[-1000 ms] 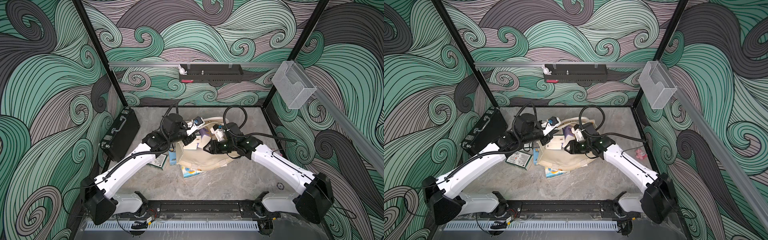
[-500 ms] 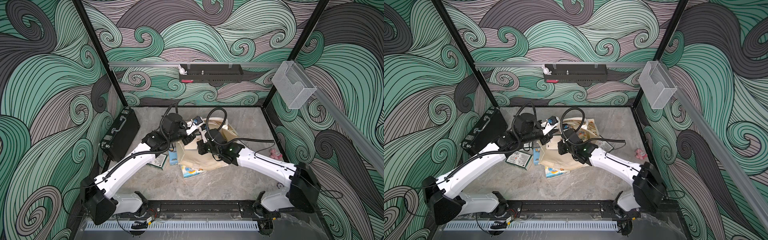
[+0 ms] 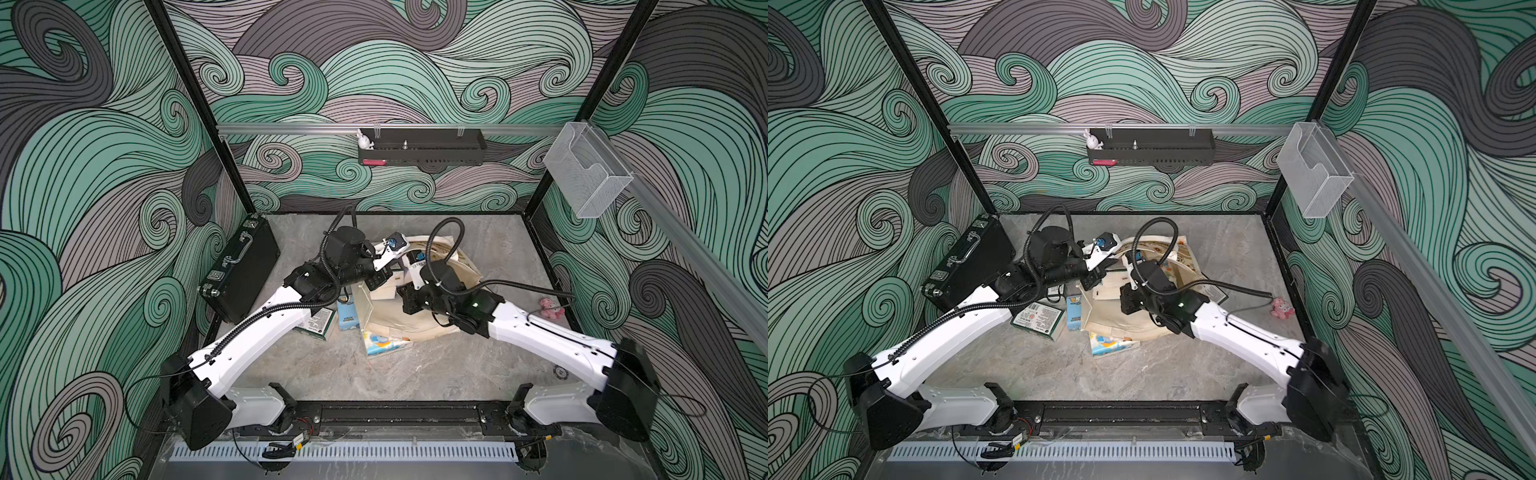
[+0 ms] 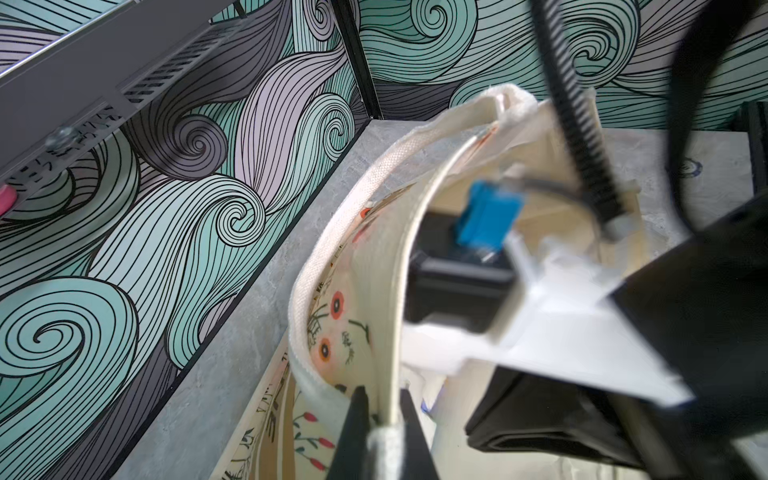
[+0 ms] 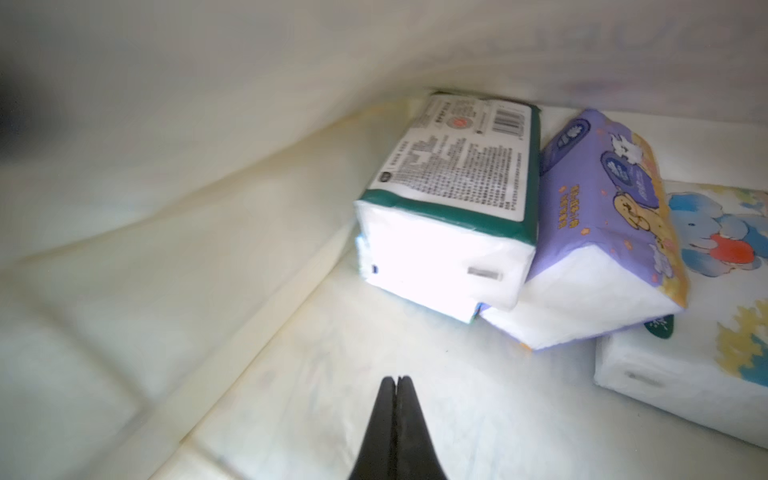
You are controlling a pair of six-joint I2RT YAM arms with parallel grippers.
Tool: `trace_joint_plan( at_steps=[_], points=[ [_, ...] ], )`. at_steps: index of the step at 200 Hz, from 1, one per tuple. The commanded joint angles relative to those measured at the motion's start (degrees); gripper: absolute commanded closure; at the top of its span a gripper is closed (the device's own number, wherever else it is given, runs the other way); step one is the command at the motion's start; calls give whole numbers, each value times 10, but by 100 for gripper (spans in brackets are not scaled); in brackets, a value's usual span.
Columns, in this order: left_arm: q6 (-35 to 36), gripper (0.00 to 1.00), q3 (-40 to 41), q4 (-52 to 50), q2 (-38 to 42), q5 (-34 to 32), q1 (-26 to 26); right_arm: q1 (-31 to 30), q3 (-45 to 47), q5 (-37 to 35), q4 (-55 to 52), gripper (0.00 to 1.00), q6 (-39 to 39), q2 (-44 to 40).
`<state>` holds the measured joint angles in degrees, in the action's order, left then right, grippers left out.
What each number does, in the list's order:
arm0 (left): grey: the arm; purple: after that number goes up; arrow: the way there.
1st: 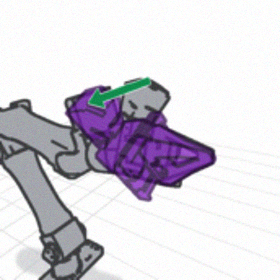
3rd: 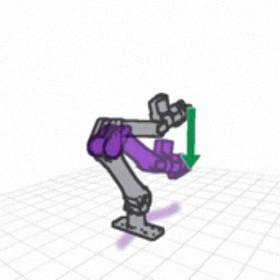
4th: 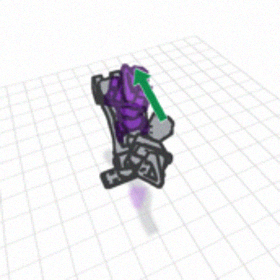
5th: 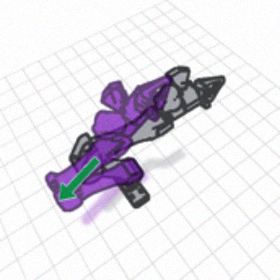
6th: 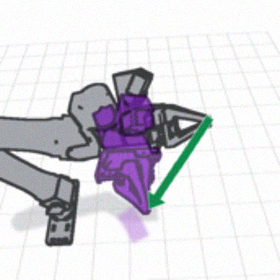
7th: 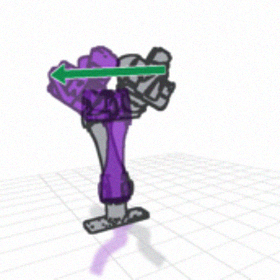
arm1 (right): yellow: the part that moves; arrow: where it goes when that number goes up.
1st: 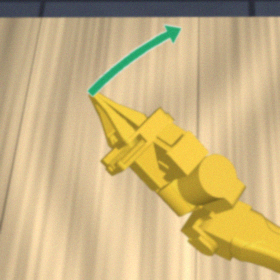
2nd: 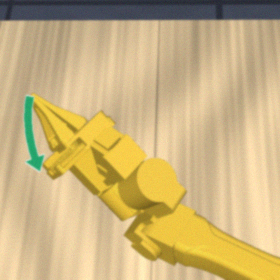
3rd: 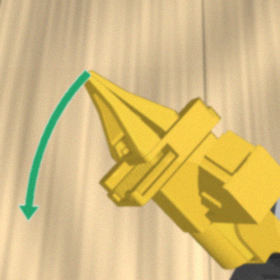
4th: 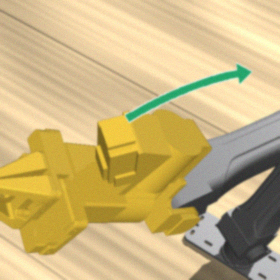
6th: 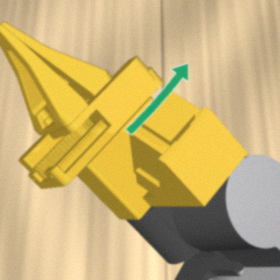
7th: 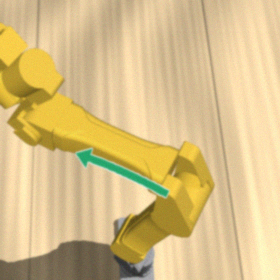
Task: Put tissues into the canvas bag
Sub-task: Adjust the pack of facial tissues in the canvas bag.
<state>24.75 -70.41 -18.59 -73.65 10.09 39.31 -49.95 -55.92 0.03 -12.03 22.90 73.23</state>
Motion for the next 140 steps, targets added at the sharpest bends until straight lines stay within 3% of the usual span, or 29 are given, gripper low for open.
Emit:
trace_joint_plan(
  at_steps=[1, 30, 46, 82, 106, 140],
  points=[
    [-10, 100, -32, -3, 2, 18, 9, -3, 41, 52, -54, 100, -19, -21],
    [-12, 100, -35, -6, 4, 20, 9, 2, 82, 7, -67, 100, -88, 9],
    [-13, 100, -33, -7, 7, 20, 9, 2, 86, -65, -41, 100, -130, 26],
    [-13, 100, -33, -6, 10, 22, 9, 2, 113, -162, 128, 100, -254, 43],
    [-12, 100, -32, -4, 13, 23, 10, 8, 105, -260, 198, 100, -271, 63],
    [-12, 100, -31, -3, 16, 27, 10, 34, 23, -345, 159, 100, -293, 156]
  ],
)
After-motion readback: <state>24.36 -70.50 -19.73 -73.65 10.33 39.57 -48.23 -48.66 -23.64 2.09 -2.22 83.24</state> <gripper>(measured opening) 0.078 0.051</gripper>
